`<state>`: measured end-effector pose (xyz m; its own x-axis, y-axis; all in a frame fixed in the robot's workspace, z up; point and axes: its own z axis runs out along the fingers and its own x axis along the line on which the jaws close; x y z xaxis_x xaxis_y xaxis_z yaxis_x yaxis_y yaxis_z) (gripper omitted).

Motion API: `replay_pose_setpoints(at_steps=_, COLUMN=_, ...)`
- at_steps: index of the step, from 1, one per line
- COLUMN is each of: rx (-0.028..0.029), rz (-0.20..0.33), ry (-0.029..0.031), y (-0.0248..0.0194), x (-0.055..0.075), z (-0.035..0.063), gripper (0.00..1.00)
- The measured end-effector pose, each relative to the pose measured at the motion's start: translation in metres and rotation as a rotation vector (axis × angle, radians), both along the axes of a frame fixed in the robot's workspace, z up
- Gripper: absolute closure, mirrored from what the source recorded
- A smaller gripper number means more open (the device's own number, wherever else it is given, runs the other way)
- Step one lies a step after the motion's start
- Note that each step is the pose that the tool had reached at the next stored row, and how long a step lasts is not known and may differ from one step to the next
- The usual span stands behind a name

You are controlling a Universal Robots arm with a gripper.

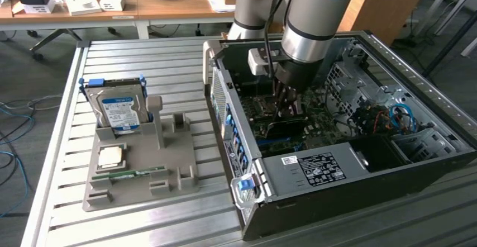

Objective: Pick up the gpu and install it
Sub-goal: 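Press down on the gpu until it lock into place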

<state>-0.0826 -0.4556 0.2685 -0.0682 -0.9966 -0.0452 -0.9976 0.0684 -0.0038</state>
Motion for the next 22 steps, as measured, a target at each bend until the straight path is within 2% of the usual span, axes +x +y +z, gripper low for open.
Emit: replay_pose_setpoints(at_steps=22, rx=0.0000, rz=0.000, ry=0.0000, y=0.0000, x=-0.0008, z=-0.0020, gripper=0.89)
